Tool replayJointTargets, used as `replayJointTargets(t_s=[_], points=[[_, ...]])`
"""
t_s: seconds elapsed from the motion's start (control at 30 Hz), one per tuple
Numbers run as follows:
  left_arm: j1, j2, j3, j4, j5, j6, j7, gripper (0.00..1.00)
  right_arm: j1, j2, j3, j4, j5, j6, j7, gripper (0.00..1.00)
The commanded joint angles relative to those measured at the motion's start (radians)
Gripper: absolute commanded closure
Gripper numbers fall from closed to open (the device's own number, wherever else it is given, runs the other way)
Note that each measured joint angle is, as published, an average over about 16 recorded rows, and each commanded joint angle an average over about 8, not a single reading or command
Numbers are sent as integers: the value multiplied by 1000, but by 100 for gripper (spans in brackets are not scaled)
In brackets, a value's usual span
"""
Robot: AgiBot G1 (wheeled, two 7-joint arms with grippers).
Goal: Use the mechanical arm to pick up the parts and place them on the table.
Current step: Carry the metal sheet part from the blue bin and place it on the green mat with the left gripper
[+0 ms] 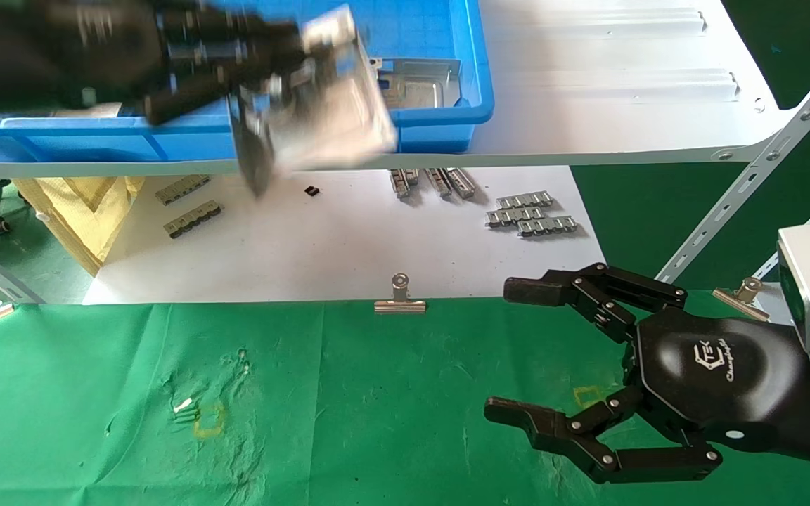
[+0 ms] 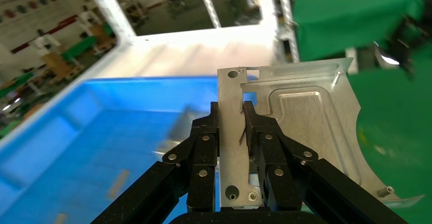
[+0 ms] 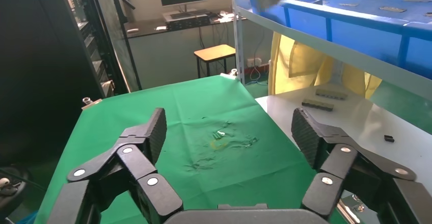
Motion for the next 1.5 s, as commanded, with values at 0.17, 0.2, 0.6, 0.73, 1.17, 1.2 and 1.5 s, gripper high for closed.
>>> replayJointTargets(t_s=[0.17, 0.2, 0.6, 0.73, 1.17, 1.2, 1.5], points=[[152, -127, 84, -269, -149, -2, 1, 100, 0, 0, 0, 0, 0, 0, 0, 0], [168, -146, 103, -290, -156, -7, 7, 100, 0, 0, 0, 0, 0, 0, 0, 0], [211, -132, 289, -93, 101, -55, 328, 100, 0, 0, 0, 0, 0, 0, 0, 0], [217, -103, 302, -4, 113, -41, 417, 100, 0, 0, 0, 0, 0, 0, 0, 0], [203, -68, 344, 185, 129, -36, 544, 100, 0, 0, 0, 0, 0, 0, 0, 0], [202, -67, 346, 195, 130, -36, 547, 100, 0, 0, 0, 0, 0, 0, 0, 0], [207, -59, 367, 232, 132, -21, 568, 94, 0, 0, 0, 0, 0, 0, 0, 0]])
